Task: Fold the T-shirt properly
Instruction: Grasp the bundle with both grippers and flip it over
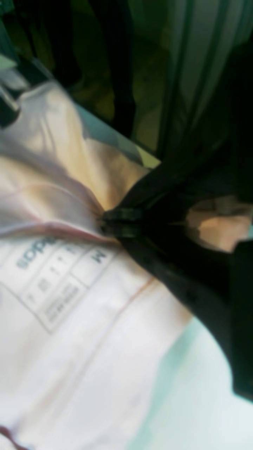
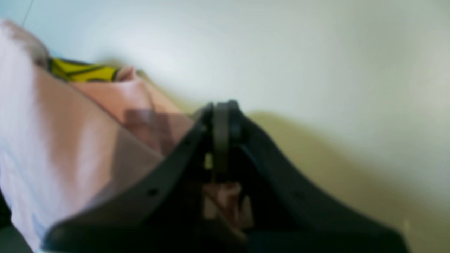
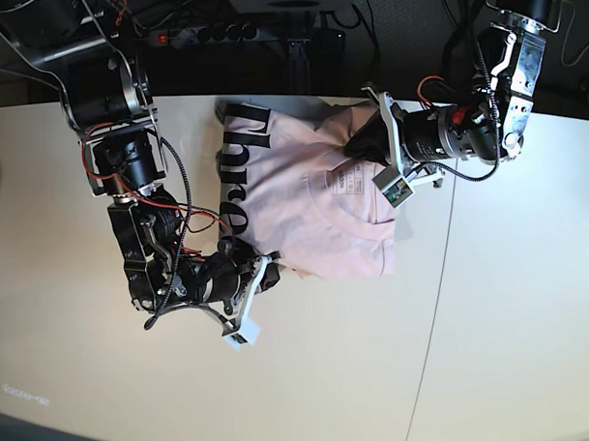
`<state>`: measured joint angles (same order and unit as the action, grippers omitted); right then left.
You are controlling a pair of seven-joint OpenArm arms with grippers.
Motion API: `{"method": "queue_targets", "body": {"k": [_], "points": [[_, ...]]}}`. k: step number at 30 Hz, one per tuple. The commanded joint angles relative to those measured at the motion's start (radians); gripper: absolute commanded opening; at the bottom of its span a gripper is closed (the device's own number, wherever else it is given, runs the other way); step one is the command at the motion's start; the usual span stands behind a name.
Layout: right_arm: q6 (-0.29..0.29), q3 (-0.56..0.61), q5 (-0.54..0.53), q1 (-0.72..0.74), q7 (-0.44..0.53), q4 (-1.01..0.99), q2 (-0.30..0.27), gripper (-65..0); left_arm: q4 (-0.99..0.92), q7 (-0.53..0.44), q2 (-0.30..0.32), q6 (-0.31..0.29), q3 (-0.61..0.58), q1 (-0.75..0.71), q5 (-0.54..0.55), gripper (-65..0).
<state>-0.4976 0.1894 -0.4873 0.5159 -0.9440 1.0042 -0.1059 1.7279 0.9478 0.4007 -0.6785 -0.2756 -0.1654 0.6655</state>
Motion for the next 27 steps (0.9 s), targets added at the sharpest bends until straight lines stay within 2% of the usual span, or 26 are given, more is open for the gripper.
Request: {"method": "queue_targets", "body": {"k": [1, 7, 15, 21, 27], "points": [[-0.049, -0.004, -0.028, 0.012, 0.011, 0.028, -0.016, -65.0, 0.013, -0.014, 0.017, -0.02, 0.005, 0.014, 0.003, -65.0], [-0.056, -0.004, -0.072, -0.116, 0.011, 0.157, -0.085, -65.0, 0.002, -0.023, 0.055, -0.02, 0.005, 0.055, -0.006, -65.0], [-0.055, -0.005, -0.089, -0.28, 0.004, 0.387, -0.161, -65.0, -0.1, -0.055, 0.065, -0.02, 0.005, 0.163, -0.024, -65.0], [-0.056, -0.005, -0.167, -0.367, -0.018, 0.478, -0.179, -65.0, -0.176, -0.074, 0.065, -0.02, -0.008, 0.278, -0.022, -65.0], [-0.055, -0.005, -0.168, -0.407, -0.018, 0.512, -0.175, -65.0, -0.236, -0.099, 0.064, -0.02, -0.127, 0.373, -0.035, -65.0]]}}
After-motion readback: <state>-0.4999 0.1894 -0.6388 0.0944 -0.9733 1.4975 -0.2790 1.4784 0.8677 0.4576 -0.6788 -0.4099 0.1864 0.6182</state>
